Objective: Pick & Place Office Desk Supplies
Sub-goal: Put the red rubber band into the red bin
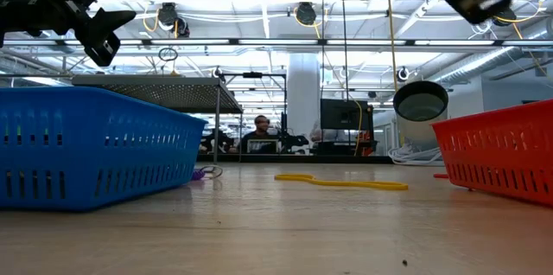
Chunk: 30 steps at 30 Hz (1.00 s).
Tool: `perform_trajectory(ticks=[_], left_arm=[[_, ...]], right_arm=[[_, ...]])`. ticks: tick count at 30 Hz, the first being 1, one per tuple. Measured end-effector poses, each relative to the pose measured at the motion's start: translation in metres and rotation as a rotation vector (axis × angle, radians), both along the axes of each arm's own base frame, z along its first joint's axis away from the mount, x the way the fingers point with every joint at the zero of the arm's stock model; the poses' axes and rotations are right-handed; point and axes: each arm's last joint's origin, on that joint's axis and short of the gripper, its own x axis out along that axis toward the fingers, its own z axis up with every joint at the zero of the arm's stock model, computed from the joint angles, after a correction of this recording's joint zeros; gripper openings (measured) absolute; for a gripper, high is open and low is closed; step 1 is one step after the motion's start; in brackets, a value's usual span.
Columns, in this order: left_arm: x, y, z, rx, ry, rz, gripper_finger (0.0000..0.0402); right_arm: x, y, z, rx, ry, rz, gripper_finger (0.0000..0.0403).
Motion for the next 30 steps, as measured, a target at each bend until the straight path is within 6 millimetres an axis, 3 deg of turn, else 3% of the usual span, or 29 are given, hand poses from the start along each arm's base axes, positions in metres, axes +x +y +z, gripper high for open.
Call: perform_trajectory(ticks=[8,17,22,30], left_arm=[[0.000,0.000,0.000,0.001,-0.001,0.000,0.0186],[0.000,0.000,0.000,0.001,0.000,0.000,0.0186],[0.000,0.000,0.000,0.001,-0.001,0.000,0.0186],[0.000,0.000,0.000,0.000,0.000,0.000,0.0186]], right_arm=[[-0.012,-0.001,-0.046,-0.004,0.028,0.011,0.0000],[-0.022,-0.008,-0.069,-0.074,0.045,0.069,0.0017],[-0.023,-0.011,-0.069,-0.068,0.047,0.056,0.0050],[-0.027,-0.016,-0.050,-0.008,-0.015,0.026,0.0098]])
